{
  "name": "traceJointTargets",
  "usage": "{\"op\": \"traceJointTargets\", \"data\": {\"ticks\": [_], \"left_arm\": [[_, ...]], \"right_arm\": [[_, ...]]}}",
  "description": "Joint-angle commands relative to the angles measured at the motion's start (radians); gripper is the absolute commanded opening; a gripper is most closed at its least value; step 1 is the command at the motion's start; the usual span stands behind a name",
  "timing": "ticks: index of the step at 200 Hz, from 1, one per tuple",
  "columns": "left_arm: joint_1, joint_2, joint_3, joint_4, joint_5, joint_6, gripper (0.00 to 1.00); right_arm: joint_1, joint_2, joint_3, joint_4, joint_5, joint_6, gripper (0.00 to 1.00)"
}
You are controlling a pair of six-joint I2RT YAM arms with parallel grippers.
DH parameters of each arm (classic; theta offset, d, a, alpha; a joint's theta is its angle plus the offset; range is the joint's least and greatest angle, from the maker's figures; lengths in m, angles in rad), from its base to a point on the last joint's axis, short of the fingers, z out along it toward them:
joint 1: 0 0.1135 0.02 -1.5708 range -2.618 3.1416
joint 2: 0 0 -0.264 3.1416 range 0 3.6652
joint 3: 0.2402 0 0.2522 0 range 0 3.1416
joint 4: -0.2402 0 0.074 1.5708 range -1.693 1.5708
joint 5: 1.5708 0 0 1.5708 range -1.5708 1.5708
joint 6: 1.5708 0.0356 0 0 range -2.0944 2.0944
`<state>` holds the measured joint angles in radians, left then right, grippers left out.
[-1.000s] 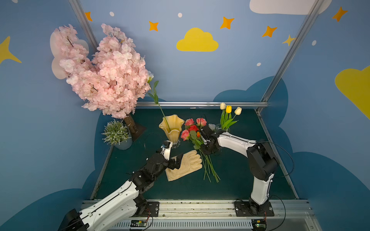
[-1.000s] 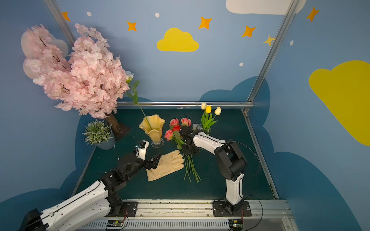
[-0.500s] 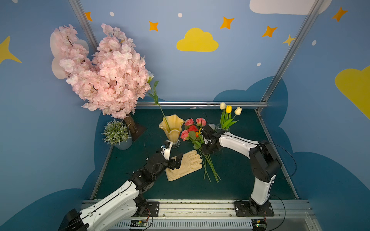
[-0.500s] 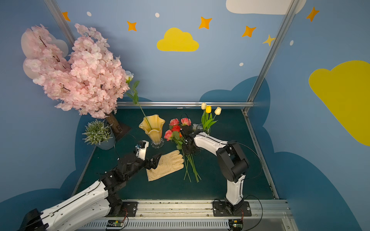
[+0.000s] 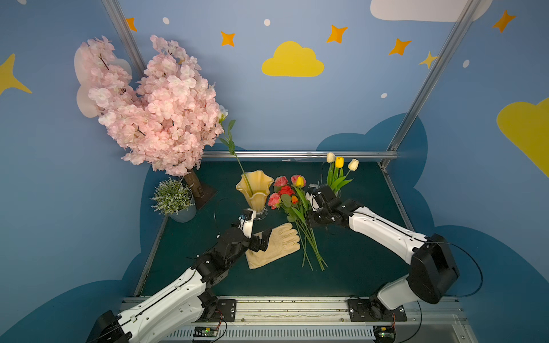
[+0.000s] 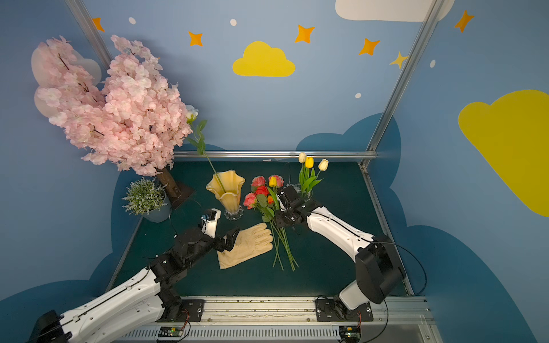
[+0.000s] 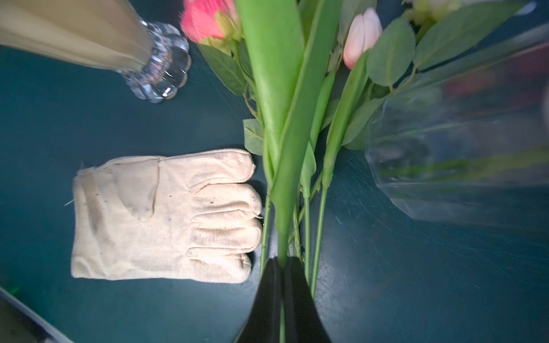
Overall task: Arrange the flowers in different vases according to their variety
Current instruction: Pick up the flower at the center of the board, then insert the flower into the vase.
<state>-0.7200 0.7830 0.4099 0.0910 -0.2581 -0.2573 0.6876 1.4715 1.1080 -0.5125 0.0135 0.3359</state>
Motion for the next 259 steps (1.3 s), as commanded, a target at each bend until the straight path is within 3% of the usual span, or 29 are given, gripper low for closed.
{"op": "traceJointTargets", "data": {"ticks": [1, 35, 73, 107, 135, 190, 223, 235, 259], "left_arm": [[0.0, -0.016, 0.006, 0.006, 0.004, 0.006, 1.0], [0.0, -0.029, 0.002, 0.005, -0.005, 0.004, 1.0], [0.0, -0.039, -0.004, 0.012, -0.007, 0.007, 1.0], [0.0, -0.037, -0.005, 0.012, -0.003, 0.007, 1.0], [-0.001, -0.037, -0.004, 0.013, -0.003, 0.007, 1.0], [-0.001, -0.037, -0.006, 0.016, 0.004, 0.01, 1.0], [0.0, -0.031, -0.005, 0.021, 0.01, 0.011, 1.0], [-0.001, -0.027, -0.005, 0.021, 0.011, 0.01, 1.0], [0.0, -0.014, -0.002, 0.026, 0.016, 0.007, 1.0]], "right_arm": [[-0.007, -0.118, -0.019, 0.101, 0.049, -0.024, 0.0], [-0.027, -0.29, -0.048, 0.207, 0.189, -0.069, 0.0], [-0.068, -0.423, -0.132, 0.518, 0.304, -0.188, 0.0], [-0.143, -0.386, -0.099, 0.611, 0.326, -0.224, 0.0], [-0.185, -0.32, -0.095, 0.73, 0.256, -0.271, 0.0], [-0.198, -0.185, -0.115, 0.871, 0.19, -0.315, 0.0], [-0.198, -0.183, -0.186, 0.896, 0.189, -0.292, 0.0], [-0.198, -0.196, -0.214, 0.895, 0.186, -0.277, 0.19], [-0.198, -0.233, -0.251, 0.863, 0.193, -0.257, 0.28]]}}
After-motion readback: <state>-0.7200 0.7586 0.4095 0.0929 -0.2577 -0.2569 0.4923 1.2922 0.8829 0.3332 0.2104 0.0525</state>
